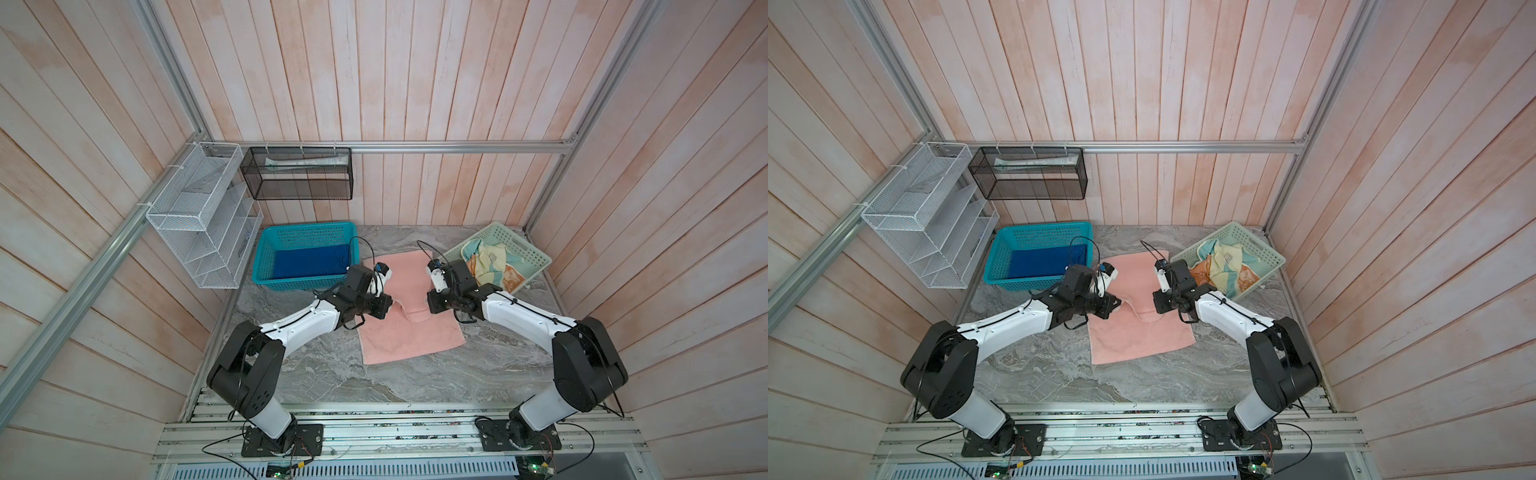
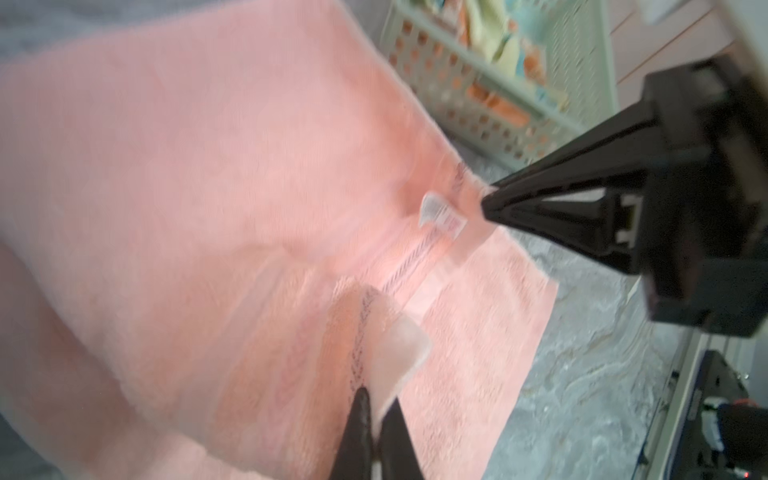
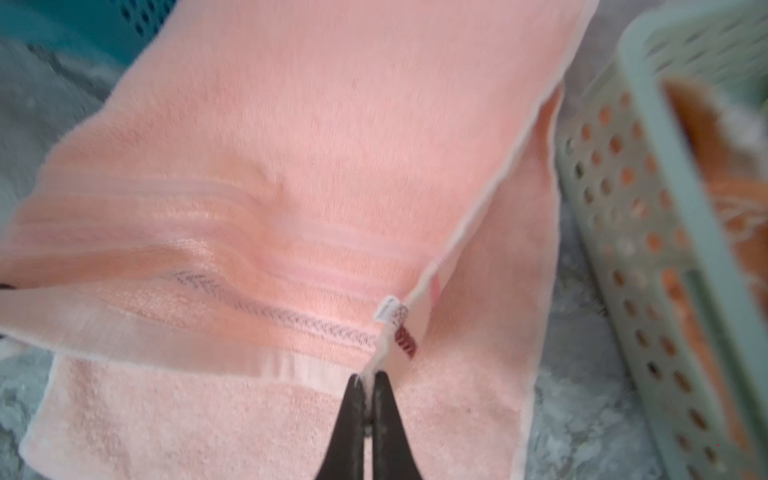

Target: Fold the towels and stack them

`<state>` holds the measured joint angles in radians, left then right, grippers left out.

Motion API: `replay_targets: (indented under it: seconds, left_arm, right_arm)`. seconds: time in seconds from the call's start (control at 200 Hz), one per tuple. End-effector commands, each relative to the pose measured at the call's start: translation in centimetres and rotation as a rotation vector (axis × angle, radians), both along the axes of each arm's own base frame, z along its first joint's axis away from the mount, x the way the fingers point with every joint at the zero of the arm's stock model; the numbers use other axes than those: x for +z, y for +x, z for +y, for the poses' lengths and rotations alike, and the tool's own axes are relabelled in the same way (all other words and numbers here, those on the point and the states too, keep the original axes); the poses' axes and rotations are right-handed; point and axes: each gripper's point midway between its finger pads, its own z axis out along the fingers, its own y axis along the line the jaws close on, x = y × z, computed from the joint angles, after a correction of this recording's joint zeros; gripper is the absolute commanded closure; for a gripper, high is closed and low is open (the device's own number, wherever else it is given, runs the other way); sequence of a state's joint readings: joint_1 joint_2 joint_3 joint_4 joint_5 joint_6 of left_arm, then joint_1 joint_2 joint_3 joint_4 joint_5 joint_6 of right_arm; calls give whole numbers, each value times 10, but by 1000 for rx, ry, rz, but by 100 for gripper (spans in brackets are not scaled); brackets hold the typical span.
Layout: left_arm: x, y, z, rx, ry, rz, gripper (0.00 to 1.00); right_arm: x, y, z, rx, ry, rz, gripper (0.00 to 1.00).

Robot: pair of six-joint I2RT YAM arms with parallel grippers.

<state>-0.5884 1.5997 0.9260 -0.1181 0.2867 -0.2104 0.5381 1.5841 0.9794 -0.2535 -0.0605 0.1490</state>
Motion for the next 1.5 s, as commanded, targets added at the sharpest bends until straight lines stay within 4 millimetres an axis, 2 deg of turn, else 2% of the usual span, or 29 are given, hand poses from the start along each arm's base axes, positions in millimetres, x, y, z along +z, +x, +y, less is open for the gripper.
replay_targets:
  seconds: [0.0,0.17,0.275,0.45,0.67,0.82,0.89,1.005,1.165,1.27,1.395,1.455,1.495]
  left_arm:
    - [4,-2,5,68,-37,-44,100]
    - [-36,-40,17,34,18,35,100]
    - [-53,-61,28,19,48,76,100]
    - [-55,-91,36,37,33,121,100]
    - [-70,-131,44,73,28,222,100]
    - [-77,-148,52,84,52,263,100]
    - [-78,-148,55,94,62,260,100]
    - [-78,-133,57,129,83,236,100]
    - [-85,-104,60,159,78,263,100]
    - [-84,-84,59,148,78,249,100]
    - [-74,-64,58,124,82,231,100]
    - [-62,-57,58,115,83,214,100]
    - [-46,-48,56,113,73,186,100]
  right_arm:
    - [-10,-5,-1,-31,-4,7,100]
    - [-35,-33,-8,-47,-24,65,100]
    - [-46,-54,-18,-70,-24,87,100]
    - [-51,-91,-27,-111,45,141,100]
    - [-56,-136,-44,-207,130,204,100]
    - [-59,-158,-46,-248,194,242,100]
    - [-62,-163,-47,-257,207,249,100]
    - [-71,-159,-52,-295,202,235,100]
    - [-80,-144,-54,-331,192,242,100]
    - [-81,-136,-48,-303,183,283,100]
    - [-71,-128,-40,-267,152,294,100]
    - [-54,-118,-37,-262,156,264,100]
    - [-38,-109,-34,-258,165,229,100]
